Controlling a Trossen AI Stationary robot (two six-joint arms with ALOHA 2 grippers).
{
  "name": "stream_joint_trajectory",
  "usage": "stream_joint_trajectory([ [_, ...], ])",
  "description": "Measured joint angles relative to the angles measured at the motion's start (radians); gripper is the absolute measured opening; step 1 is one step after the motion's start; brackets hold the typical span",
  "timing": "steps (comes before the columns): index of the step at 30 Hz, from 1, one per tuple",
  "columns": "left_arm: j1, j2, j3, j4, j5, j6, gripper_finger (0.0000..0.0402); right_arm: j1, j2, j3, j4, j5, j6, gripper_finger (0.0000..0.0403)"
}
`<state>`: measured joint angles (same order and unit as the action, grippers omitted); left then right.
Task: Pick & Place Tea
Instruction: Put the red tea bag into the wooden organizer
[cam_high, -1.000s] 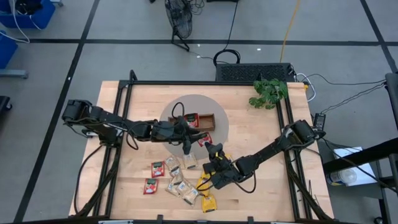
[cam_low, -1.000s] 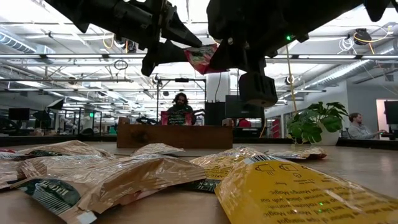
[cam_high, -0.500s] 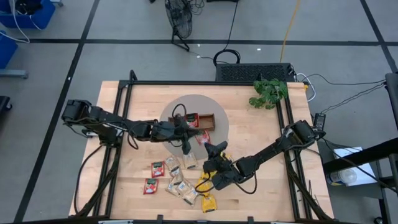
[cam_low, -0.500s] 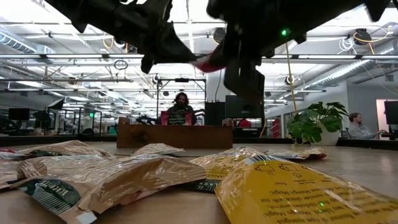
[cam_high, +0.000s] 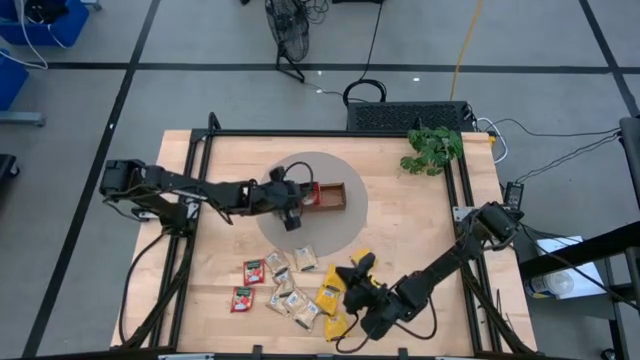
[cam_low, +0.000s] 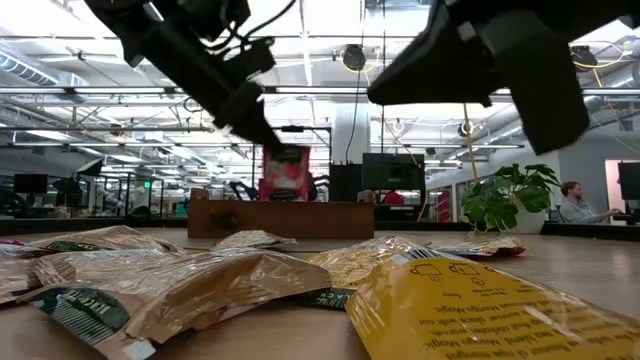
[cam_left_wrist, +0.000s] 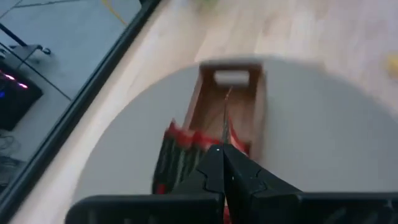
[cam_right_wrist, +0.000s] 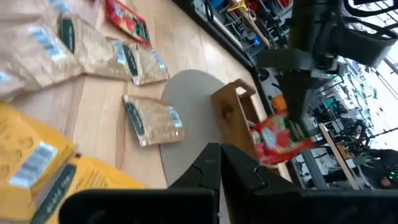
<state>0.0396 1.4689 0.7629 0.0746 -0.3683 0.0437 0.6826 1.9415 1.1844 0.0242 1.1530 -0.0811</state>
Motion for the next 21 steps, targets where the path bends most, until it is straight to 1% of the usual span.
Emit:
stream_joint_trajectory([
  [3, 0.03, 0.001, 0.0, -0.013, 0.02, 0.043, 0.0002, 0.008, 0.0, 0.0, -0.052, 0.002, 0.052, 0.0],
  [10, 0.074, 0.002, 0.0, -0.004, 0.06, 0.076, 0.0001, 0.01, 0.0, 0.0, -0.158, 0.002, 0.162, 0.0],
  [12, 0.084, 0.004, 0.0, 0.002, 0.095, 0.079, 0.0001, 0.01, 0.0, 0.0, -0.184, 0.002, 0.184, 0.0],
  [16, 0.094, 0.046, -0.001, 0.029, 0.152, 0.09, 0.0001, 0.01, 0.0, 0.0, -0.213, 0.002, 0.218, 0.0],
  [19, 0.096, 0.1, 0.0, 0.05, 0.167, 0.115, 0.0001, 0.01, -0.001, 0.0, -0.226, 0.002, 0.237, 0.0],
  [21, 0.098, 0.14, 0.0, 0.057, 0.159, 0.112, 0.0001, 0.012, -0.001, 0.0, -0.227, 0.002, 0.246, 0.0],
])
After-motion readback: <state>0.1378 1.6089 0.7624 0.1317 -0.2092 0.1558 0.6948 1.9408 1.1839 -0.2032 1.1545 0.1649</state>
